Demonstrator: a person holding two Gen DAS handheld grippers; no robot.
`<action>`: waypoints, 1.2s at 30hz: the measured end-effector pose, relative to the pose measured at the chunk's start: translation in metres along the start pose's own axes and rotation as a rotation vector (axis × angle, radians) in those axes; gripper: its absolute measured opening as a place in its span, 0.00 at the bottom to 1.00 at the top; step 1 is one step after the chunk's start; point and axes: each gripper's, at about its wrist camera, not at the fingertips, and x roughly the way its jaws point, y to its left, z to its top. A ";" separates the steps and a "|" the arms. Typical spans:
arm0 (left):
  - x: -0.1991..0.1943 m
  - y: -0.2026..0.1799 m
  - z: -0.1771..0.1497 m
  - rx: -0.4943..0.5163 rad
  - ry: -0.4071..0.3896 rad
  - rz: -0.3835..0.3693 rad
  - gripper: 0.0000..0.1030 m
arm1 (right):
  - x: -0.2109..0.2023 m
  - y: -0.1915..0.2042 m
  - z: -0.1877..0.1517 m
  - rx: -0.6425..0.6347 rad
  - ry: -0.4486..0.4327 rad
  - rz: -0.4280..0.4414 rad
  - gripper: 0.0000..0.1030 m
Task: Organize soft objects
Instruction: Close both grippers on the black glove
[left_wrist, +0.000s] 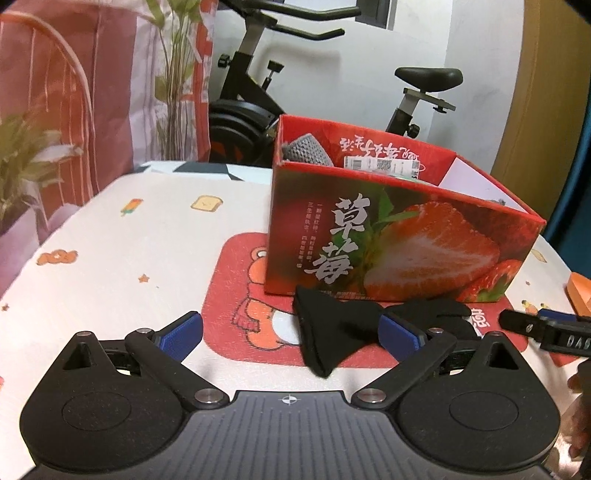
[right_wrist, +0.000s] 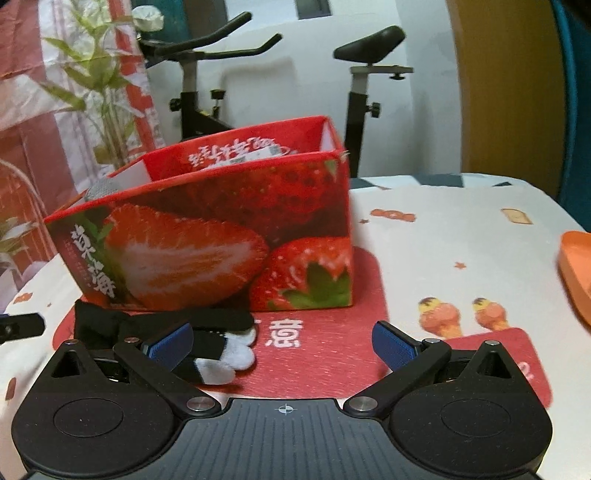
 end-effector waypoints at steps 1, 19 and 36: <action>0.003 0.000 0.001 -0.008 0.007 -0.007 0.98 | 0.003 0.002 0.000 -0.014 0.005 0.006 0.99; 0.056 -0.005 -0.004 -0.045 0.099 -0.124 0.68 | 0.046 0.029 0.002 -0.048 0.077 0.087 0.88; 0.056 -0.003 -0.015 -0.038 0.107 -0.178 0.18 | 0.046 0.043 -0.006 -0.131 0.091 0.148 0.57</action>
